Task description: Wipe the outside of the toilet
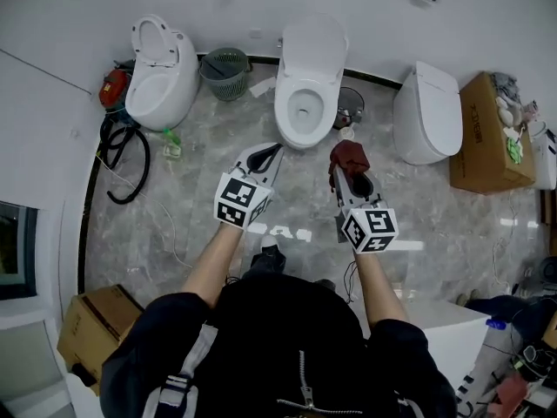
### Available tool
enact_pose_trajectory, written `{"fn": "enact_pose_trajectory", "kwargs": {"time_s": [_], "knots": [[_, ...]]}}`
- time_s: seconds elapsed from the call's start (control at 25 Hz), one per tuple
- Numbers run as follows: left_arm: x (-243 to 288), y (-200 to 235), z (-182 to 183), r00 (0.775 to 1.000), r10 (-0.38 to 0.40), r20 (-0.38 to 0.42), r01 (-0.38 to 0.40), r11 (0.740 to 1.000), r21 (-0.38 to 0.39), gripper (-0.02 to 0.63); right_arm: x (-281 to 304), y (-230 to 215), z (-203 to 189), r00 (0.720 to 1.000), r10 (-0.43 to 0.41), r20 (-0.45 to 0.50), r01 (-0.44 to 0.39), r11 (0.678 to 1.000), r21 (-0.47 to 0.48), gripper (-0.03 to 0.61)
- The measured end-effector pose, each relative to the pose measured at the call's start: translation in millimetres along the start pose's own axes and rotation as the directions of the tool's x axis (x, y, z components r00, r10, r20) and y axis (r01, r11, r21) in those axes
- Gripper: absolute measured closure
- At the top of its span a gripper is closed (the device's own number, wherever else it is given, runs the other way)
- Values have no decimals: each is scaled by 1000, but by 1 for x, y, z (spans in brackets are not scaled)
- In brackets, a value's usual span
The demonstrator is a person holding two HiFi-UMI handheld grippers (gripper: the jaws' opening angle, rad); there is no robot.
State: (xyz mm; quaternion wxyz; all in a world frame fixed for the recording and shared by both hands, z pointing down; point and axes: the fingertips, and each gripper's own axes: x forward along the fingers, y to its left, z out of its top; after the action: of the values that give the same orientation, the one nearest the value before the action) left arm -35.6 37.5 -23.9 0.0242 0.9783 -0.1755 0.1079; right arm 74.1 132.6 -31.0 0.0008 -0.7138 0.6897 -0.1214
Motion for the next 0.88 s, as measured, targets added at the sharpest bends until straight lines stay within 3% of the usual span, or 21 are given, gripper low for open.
{"fn": "enact_pose_trajectory", "kwargs": {"time_s": [0.32, 0.88], "knots": [[28, 38, -5, 998, -64, 8, 64, 998, -18, 612, 37, 3, -11, 998, -59, -31, 59, 998, 8, 463], [87, 51, 3, 994, -111, 23, 111, 994, -19, 612, 70, -36, -6, 995, -100, -21, 100, 995, 15, 463]]}}
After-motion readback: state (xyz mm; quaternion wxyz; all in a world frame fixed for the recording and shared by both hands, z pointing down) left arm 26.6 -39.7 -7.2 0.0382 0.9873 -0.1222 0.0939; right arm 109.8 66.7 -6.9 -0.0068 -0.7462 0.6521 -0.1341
